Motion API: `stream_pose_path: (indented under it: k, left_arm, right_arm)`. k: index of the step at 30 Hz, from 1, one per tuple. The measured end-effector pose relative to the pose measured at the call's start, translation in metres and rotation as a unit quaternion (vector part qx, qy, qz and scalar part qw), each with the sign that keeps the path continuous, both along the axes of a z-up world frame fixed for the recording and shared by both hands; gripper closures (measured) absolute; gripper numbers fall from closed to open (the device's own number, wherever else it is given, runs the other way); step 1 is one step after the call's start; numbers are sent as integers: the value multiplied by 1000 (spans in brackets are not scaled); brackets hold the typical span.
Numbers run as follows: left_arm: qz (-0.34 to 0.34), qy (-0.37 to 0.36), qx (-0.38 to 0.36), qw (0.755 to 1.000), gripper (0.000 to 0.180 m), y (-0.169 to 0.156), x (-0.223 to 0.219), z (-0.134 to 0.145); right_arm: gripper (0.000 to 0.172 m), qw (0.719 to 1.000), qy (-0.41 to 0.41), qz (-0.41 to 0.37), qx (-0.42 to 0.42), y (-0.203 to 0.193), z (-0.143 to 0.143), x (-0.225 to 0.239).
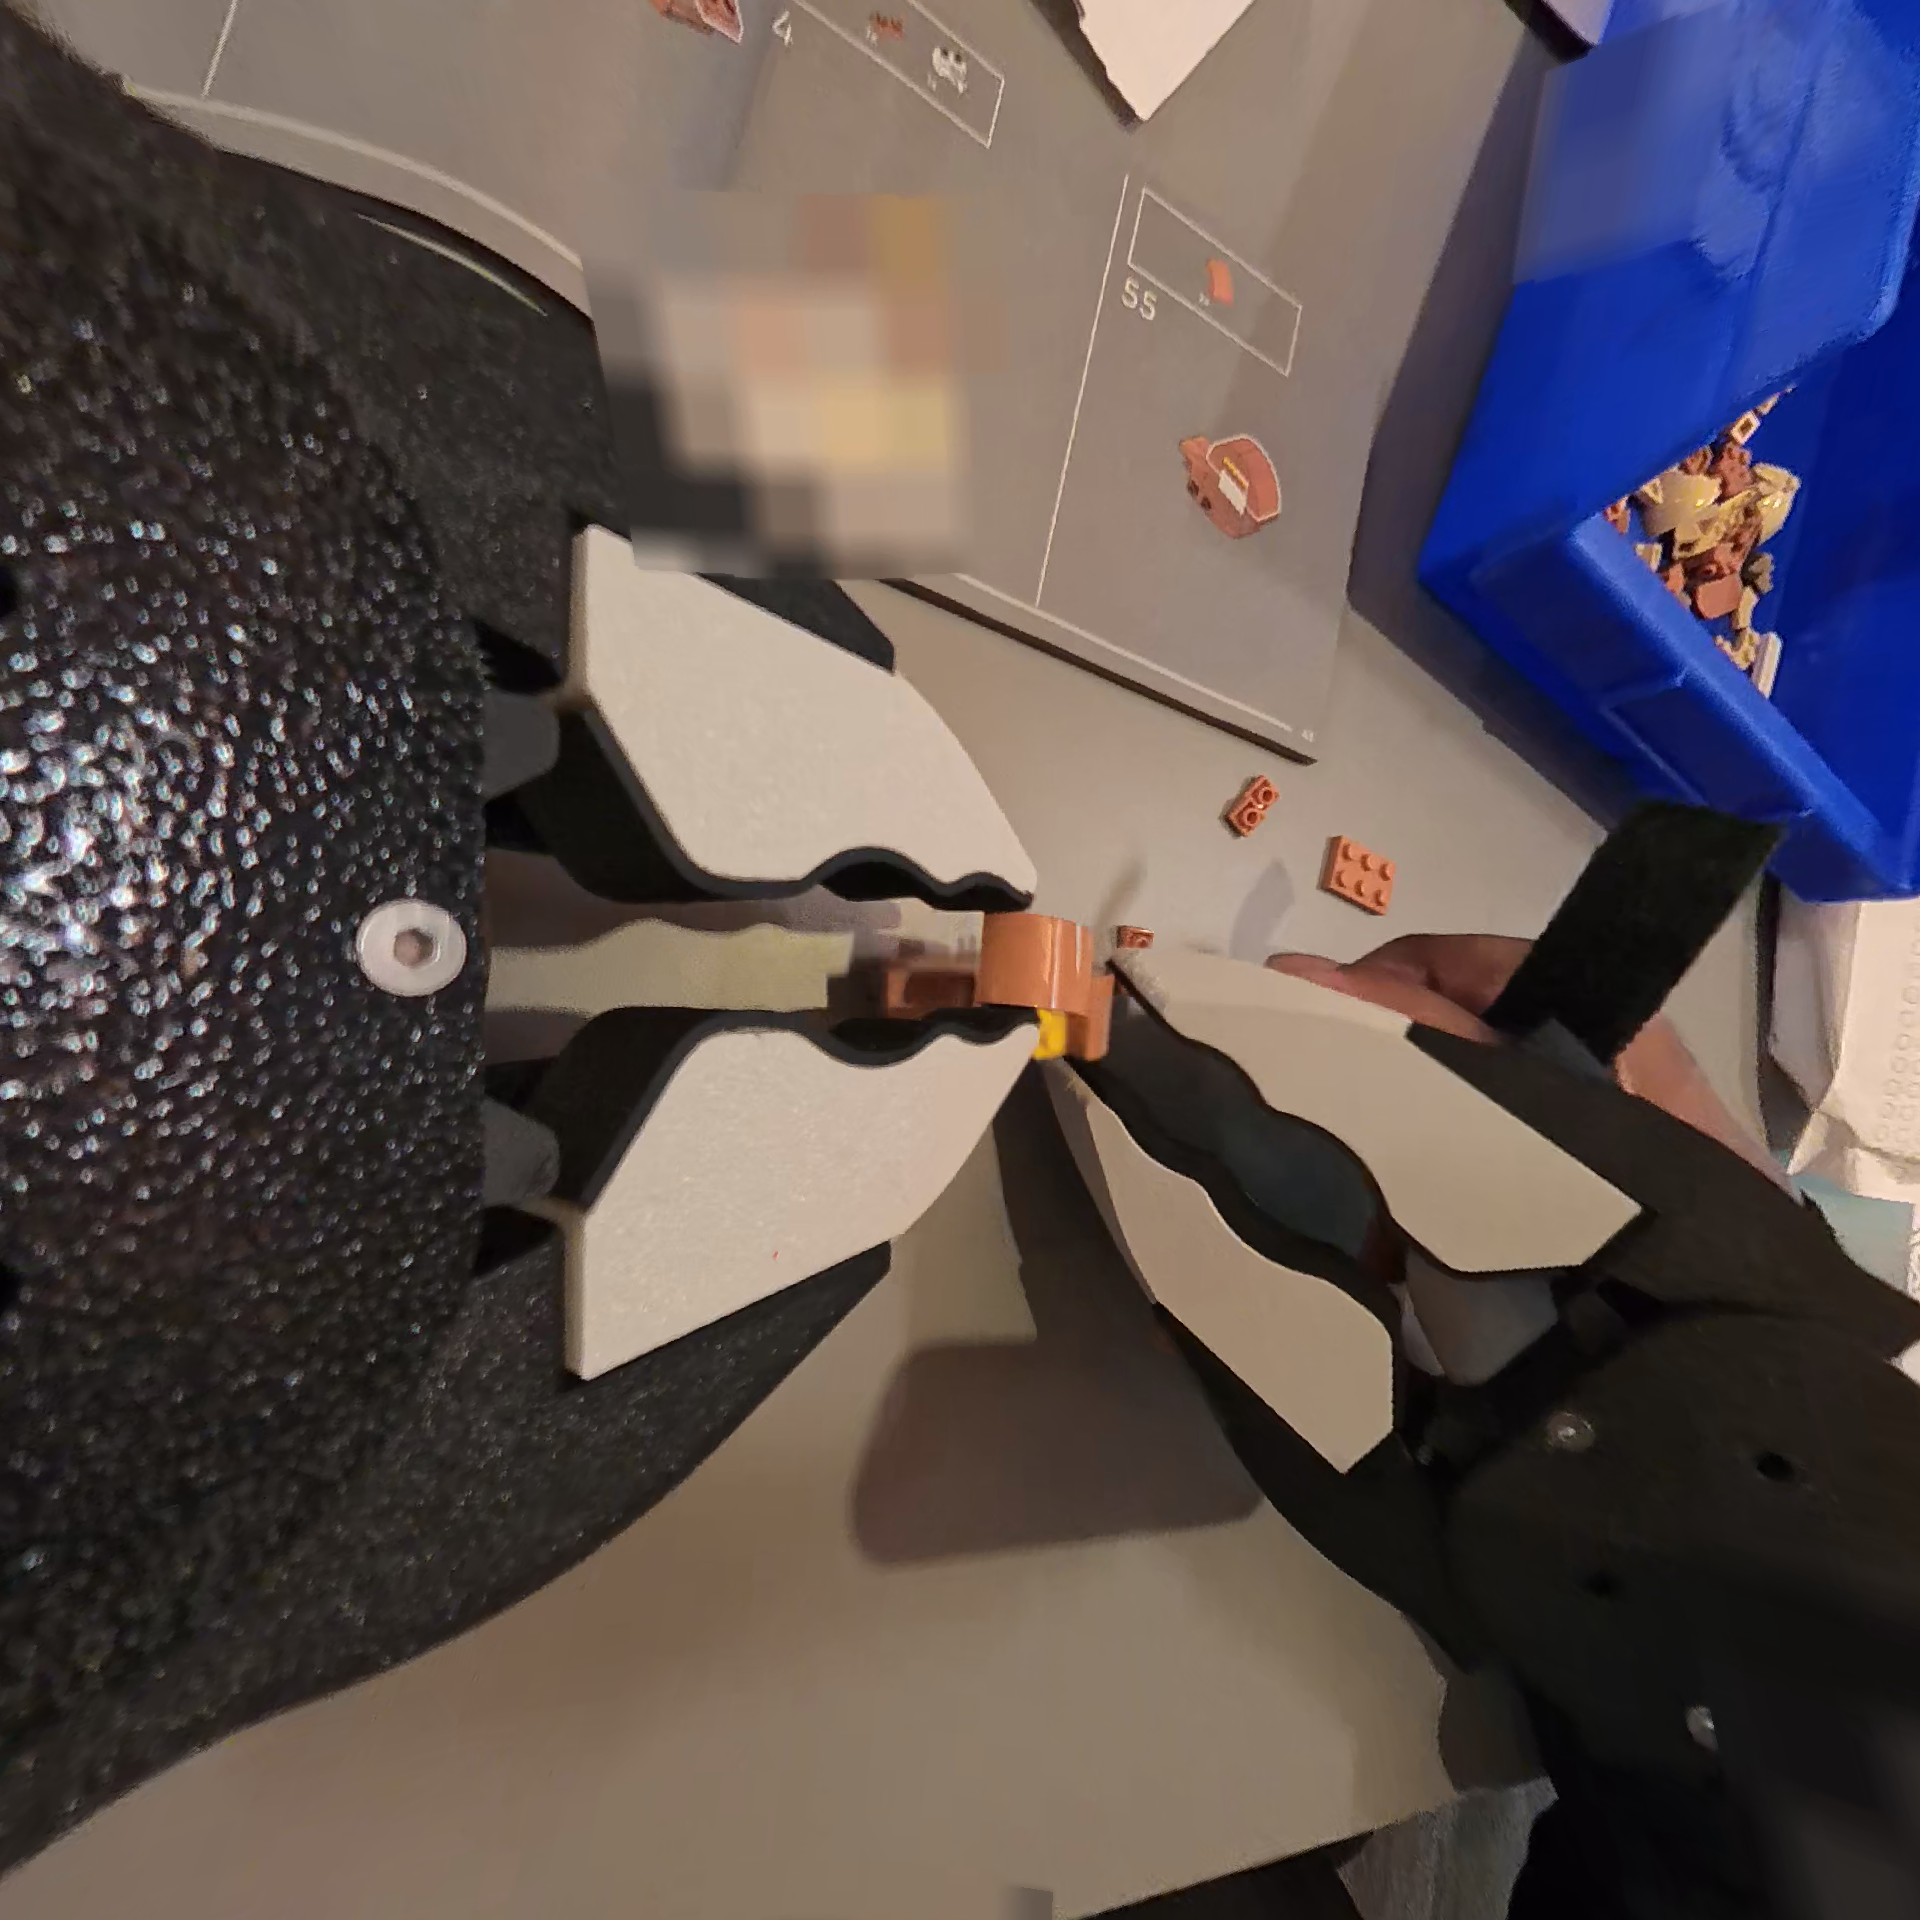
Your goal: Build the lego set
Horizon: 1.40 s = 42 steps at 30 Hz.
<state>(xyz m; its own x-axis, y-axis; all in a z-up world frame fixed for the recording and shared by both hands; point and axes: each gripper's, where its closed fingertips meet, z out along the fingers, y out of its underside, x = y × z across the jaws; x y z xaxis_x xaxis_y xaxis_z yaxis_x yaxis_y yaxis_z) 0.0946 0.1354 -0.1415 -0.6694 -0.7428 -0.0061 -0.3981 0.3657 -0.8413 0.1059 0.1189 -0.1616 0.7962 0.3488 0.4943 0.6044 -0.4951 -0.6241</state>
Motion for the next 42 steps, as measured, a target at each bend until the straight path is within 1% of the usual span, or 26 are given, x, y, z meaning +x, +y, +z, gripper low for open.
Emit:
stream_pose_path:
  k: [4,7,10,13,17,20,23,25,28,34,39,42]
  left_arm:
    - [0,10,-2,1000,164,2,-1,-3]
    - [-2,9,0,1000,164,1,-1,-2]
    - [0,6,-2,1000,164,2,-1,0]
    - [6,4,0,1000,164,4,-1,3]
    - [10,-1,13,1000,164,10,-4,8]
    - [20,-11,10,1000,164,16,-3,14]
    - [29,-10,6,1000,164,21,-3,16]
    - [31,-11,9,999,164,24,-4,17]
    - [17,-6,12,1000,164,23,-9,18]
    - [-9,-5,31,999,164,21,-17,15]
    - [-47,17,38,998,164,17,-32,9]
    - [-62,45,39,996,164,17,-40,2]
  right_arm:
    - [150,999,9,19,-26,-4,-6,1]
    - [140,998,19,44,-38,-6,-7,0]
    - [130,994,-14,102,-39,-9,-5,-2]
    - [129,988,-63,141,-30,-9,-3,2]
    - [132,989,-80,125,-23,-6,-3,1]
    - [133,989,-100,110,-14,-1,-2,-14]
    - [131,987,-110,118,-7,0,0,-33]
    - [130,985,-116,126,-8,-1,1,-35]
    - [129,986,-91,138,-5,-2,3,-27]
    - [130,970,-59,237,-19,-1,-3,-30]
    - [129,962,-37,268,-42,6,-4,-32]
    - [128,958,-20,281,-62,8,-6,-35]
